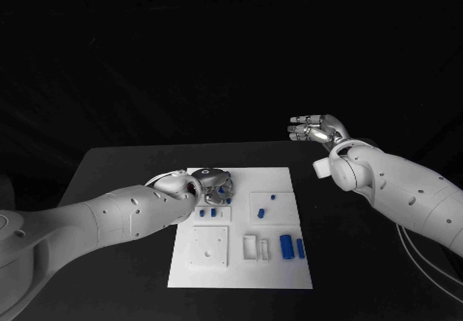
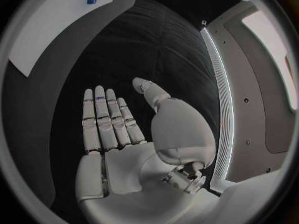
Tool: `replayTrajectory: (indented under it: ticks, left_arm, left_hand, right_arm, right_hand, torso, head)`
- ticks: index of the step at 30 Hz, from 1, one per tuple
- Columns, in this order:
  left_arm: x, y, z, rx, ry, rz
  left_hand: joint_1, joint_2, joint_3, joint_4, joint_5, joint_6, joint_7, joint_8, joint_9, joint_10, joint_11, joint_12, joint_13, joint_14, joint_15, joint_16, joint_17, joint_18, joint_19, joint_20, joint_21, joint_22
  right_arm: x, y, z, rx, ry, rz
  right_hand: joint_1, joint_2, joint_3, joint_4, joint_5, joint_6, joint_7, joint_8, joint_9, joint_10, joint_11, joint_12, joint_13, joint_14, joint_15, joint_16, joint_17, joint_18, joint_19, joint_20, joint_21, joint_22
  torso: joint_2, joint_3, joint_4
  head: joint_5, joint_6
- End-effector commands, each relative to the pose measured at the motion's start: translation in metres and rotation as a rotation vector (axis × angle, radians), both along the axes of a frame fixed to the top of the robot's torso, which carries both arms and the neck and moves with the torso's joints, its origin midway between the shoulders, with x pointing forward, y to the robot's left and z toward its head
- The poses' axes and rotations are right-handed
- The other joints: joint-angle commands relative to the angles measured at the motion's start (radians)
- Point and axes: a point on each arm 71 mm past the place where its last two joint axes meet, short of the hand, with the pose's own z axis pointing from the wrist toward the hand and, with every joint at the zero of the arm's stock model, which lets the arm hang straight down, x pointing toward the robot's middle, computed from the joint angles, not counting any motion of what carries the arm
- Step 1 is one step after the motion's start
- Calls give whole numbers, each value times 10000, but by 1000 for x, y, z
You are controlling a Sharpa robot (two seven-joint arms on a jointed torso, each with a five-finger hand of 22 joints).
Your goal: Assemble the parts on the task board
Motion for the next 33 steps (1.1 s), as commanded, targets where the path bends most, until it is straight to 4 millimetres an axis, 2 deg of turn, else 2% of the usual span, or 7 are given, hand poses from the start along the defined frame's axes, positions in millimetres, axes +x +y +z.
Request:
replayTrajectory:
  ticks: [1,10,15,28,33]
  left_arm:
    - [-2,-3,-3,87,176,-233]
    - [-2,-4,-5,128,244,-211]
    - [-1,-4,-6,90,298,-170]
    - [-1,-6,-9,55,413,-135]
    - [0,-6,-9,110,475,-94]
  left_hand:
    - [-88,-10,49,0,-18,-5,-36,-33,-12,49,-22,-10,-11,29,-18,48,13,151,-65,-7,54,228]
    - [-74,-35,49,-14,-17,-109,-41,-29,-11,-24,8,-13,-12,31,5,46,12,171,-76,8,104,225]
    - [-113,56,111,73,-1,-153,-31,-27,-11,44,-60,-12,-12,62,-75,62,20,139,-92,-41,154,220]
    - [-215,132,194,277,-7,-145,-26,-27,-11,213,-86,-10,-10,112,-55,91,38,125,-53,-35,153,201]
    - [-171,186,258,367,-33,-57,46,-25,-11,329,-78,-10,-10,147,-30,168,71,159,-3,-18,163,216]
  right_arm:
    - [0,2,1,41,-23,174]
    - [-1,2,1,45,-29,182]
    - [-1,3,1,48,-27,190]
    - [-1,4,1,60,-26,210]
    - [0,5,1,65,-25,220]
  right_hand:
    - [-60,42,-9,-51,48,17,0,-16,-8,-38,1,-27,-13,-57,-22,-33,-12,-50,-61,-4,-18,2]
    - [-60,42,-9,-51,48,17,0,-16,-8,-38,1,-27,-13,-57,-22,-33,-12,-50,-61,-4,-18,2]
    - [-60,42,-9,-51,48,17,0,-16,-8,-38,1,-27,-13,-57,-22,-33,-12,-50,-61,-4,-18,2]
    - [-60,42,-9,-51,48,17,0,-16,-8,-38,1,-27,-13,-57,-22,-33,-12,-50,-61,-4,-18,2]
    - [-60,42,-9,-51,48,17,0,-16,-8,-38,1,-27,-13,-57,-22,-33,-12,-50,-61,-4,-18,2]
  torso:
    - [-3,1,3]
    - [-8,5,10]
    - [2,4,5]
    - [-8,4,9]
    - [-11,8,8]
  head:
    - [-2,-7]
    - [-19,-25]
    - [-19,-17]
    - [-53,-77]
    - [-54,-88]
